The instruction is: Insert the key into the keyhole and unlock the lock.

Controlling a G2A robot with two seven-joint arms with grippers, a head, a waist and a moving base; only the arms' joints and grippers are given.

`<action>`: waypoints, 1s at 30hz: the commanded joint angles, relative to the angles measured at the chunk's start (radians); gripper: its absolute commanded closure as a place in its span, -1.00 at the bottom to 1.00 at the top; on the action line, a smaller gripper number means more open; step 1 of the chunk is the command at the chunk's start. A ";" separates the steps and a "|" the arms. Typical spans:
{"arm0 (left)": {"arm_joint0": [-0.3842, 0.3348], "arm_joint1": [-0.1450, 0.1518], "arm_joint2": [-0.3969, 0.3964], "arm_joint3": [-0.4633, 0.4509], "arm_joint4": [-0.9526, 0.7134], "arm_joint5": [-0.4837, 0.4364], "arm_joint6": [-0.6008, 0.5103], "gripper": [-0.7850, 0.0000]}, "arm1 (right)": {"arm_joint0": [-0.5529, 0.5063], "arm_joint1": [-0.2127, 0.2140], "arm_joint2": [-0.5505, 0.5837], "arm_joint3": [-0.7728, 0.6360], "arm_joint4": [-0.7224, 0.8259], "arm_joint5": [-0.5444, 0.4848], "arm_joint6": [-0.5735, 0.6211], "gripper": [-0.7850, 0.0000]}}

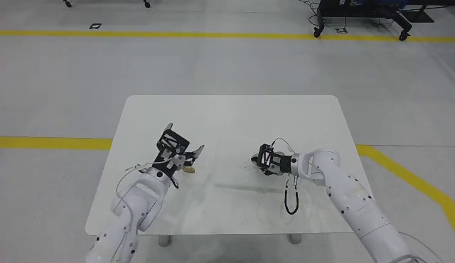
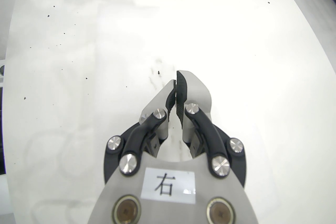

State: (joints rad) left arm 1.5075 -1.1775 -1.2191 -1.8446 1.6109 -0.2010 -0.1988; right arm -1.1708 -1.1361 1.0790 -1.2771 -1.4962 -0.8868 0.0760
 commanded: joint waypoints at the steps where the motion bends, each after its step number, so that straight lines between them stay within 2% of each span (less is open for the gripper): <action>1: -0.068 -0.011 0.083 0.047 0.000 -0.049 -0.059 -1.00 | 0.000 0.000 0.000 0.000 0.000 0.000 0.000 1.00; 6: -0.206 -0.052 0.253 0.197 -0.006 -0.034 -0.125 -1.00 | 0.000 0.000 0.000 0.000 0.000 0.000 0.000 1.00; 12: -0.309 -0.092 0.371 0.332 0.035 0.007 -0.187 -1.00 | 0.000 0.000 0.000 0.000 0.000 0.000 0.000 1.00; 16: -0.344 -0.110 0.408 0.383 0.063 0.041 -0.229 -1.00 | 0.000 0.000 0.000 0.000 0.000 0.000 0.000 1.00; 23: -0.364 -0.130 0.459 0.461 0.109 0.049 -0.262 -1.00 | -0.012 0.001 0.004 -0.016 0.009 0.024 -0.015 1.00; 30: -0.370 -0.143 0.468 0.476 0.146 0.085 -0.276 -1.00 | -0.039 0.014 0.045 -0.047 0.020 0.053 -0.069 1.00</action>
State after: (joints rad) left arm 1.1374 -1.3198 -0.7462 -1.3657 1.7589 -0.1191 -0.4750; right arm -1.2045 -1.1242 1.1161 -1.3190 -1.4795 -0.8424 0.0165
